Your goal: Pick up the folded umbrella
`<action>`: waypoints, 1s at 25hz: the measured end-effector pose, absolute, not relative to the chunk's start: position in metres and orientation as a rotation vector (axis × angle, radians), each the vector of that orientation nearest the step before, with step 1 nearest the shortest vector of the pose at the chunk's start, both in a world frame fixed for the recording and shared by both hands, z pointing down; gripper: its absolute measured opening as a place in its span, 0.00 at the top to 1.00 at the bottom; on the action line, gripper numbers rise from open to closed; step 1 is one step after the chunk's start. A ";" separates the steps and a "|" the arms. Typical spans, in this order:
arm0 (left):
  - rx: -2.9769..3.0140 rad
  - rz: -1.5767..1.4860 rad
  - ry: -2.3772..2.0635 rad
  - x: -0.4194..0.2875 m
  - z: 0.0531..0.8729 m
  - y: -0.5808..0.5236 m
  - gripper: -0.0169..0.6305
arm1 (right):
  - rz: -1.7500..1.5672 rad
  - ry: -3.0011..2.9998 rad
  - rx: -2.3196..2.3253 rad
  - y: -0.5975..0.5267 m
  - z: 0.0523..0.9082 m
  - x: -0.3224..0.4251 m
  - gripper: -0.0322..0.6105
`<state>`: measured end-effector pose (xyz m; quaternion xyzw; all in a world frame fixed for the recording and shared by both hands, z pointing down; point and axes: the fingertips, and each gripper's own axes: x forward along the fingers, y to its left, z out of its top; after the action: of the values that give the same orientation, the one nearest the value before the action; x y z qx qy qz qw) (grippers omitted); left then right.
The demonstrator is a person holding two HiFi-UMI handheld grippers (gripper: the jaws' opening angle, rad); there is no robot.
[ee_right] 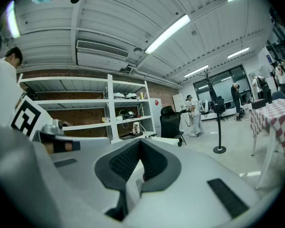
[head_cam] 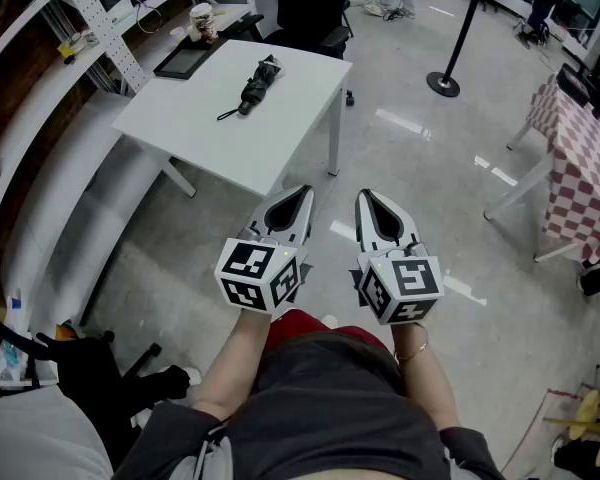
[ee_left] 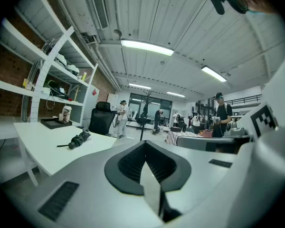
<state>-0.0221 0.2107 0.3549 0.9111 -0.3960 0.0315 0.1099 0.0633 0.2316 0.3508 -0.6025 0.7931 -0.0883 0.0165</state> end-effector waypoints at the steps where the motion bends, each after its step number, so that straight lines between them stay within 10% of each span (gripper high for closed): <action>1: 2.678 0.093 -1.168 -0.022 0.354 0.208 0.95 | -0.273 2.468 -1.870 0.229 0.351 0.064 0.92; 25: 2.600 0.149 -1.252 -0.033 0.372 0.169 0.95 | -0.429 2.435 -1.900 0.203 0.375 0.097 0.92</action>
<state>-0.0332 0.1695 0.3717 0.8926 -0.4300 0.0511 0.1257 0.0970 0.2030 0.3748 -0.6093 0.7808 -0.1375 0.0116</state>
